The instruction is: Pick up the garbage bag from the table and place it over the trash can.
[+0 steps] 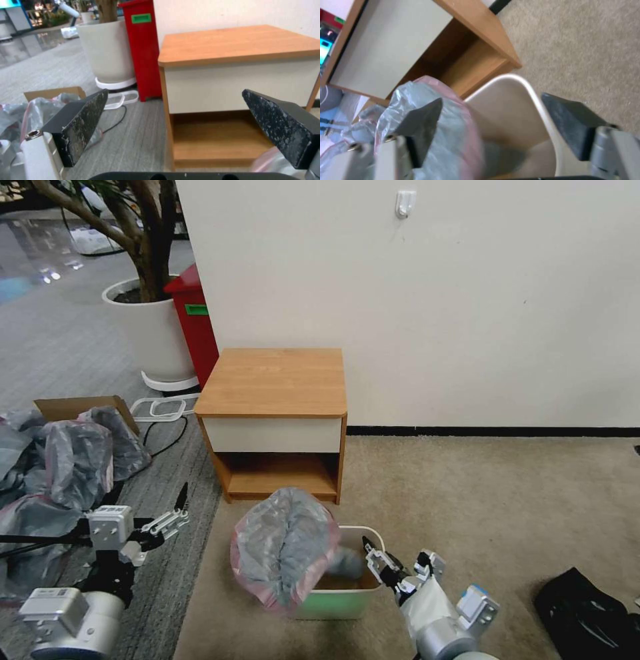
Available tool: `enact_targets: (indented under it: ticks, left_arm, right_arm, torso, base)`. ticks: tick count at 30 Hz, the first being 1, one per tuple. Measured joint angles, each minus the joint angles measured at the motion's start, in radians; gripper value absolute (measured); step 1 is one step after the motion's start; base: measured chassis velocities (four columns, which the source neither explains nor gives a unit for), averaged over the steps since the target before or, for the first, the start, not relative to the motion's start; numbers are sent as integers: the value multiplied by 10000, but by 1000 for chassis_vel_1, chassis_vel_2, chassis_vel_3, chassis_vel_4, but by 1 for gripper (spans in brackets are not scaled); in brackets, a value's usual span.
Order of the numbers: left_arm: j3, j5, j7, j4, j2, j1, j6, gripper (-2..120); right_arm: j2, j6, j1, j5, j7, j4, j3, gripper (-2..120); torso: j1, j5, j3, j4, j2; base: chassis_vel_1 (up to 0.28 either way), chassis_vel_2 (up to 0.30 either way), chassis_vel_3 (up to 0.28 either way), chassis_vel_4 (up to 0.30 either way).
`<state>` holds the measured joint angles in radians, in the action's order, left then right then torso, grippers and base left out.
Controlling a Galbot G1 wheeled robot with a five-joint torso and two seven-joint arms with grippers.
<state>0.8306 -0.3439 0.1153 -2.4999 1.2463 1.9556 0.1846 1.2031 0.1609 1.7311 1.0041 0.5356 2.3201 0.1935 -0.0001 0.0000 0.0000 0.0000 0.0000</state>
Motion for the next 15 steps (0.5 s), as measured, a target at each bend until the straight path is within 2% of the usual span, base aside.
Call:
enact_targets:
  ticks: [3,9,13,15]
  left_arm:
    - [-148,-256,0,0,-201,-87,374,100]
    - [-803,-375,5,0,-755,-343,969,100]
    - [-2062,-387,210,164,-1333,-930,1548,100]
    - [-2314,-391,303,233,-1404,-1061,1673,100]
  right_arm:
    - [87,-24,-6,-70,-38,26,205,96]
    - [186,-128,-68,-302,-67,-23,482,100]
    - [268,-211,-56,-552,-96,-32,740,100]
    - [294,-224,-56,-597,-99,-32,775,100]
  torso:
    - [0,0,0,0,0]
    - [0,0,0,0,0]
    - [0,-1,1,0,0]
    - [0,-1,1,-1,0]
  base:
    - [0,0,0,0]
    - [0,0,0,0]
    - [0,0,0,0]
    - [0,0,0,0]
